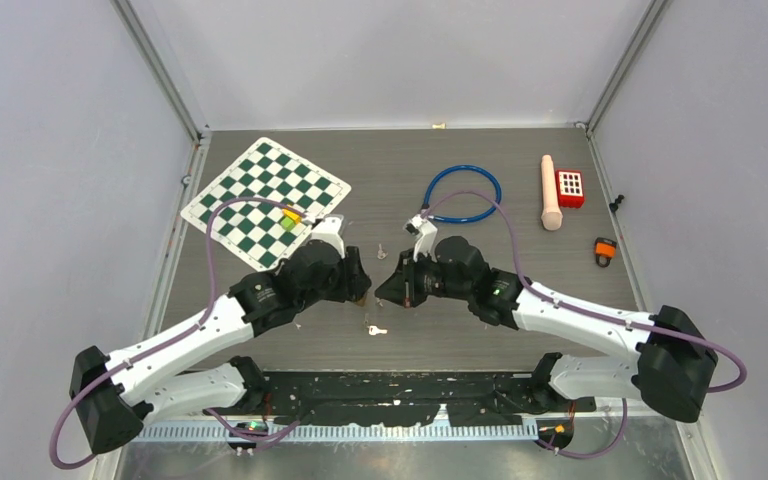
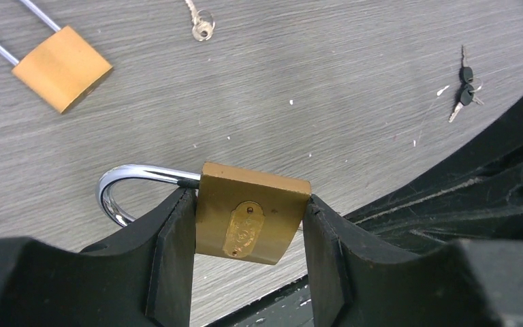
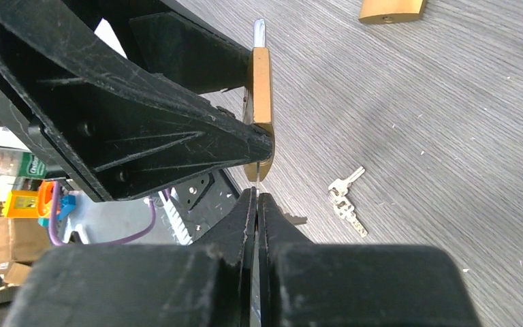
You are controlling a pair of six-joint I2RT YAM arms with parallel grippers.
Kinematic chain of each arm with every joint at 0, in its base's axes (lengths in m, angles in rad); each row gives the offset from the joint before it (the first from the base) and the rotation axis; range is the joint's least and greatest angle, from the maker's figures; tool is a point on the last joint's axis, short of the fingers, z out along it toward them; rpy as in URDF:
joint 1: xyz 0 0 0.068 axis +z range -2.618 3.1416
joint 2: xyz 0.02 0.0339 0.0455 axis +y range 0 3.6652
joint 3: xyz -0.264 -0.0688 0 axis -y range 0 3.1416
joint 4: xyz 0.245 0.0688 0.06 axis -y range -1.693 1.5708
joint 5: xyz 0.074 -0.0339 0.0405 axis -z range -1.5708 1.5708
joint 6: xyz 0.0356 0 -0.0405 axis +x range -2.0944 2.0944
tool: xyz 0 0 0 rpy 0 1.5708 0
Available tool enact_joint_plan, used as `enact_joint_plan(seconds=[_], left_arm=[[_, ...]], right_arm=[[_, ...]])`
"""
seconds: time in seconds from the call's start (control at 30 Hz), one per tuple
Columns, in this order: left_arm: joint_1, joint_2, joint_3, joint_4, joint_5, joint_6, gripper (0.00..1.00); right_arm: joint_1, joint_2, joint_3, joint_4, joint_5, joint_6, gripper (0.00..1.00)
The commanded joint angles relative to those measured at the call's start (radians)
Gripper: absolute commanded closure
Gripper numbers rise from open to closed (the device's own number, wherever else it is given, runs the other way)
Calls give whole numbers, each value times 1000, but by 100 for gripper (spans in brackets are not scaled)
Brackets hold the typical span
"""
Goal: Unlock with the key
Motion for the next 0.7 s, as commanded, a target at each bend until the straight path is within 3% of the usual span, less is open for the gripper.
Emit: enact_joint_plan(seconds=[0.0,0.33,0.67], left_arm=[[-16,-27,28,152,84,-133,100],[-5,-9,14,132,100,-234,100],[115,-57,-46,138,128,-288,100]], right_arm=[[48,39,51,76,119,-48,95],[83,105,56,123,147,-59,95],[118,143,36,183,135,-50,95]])
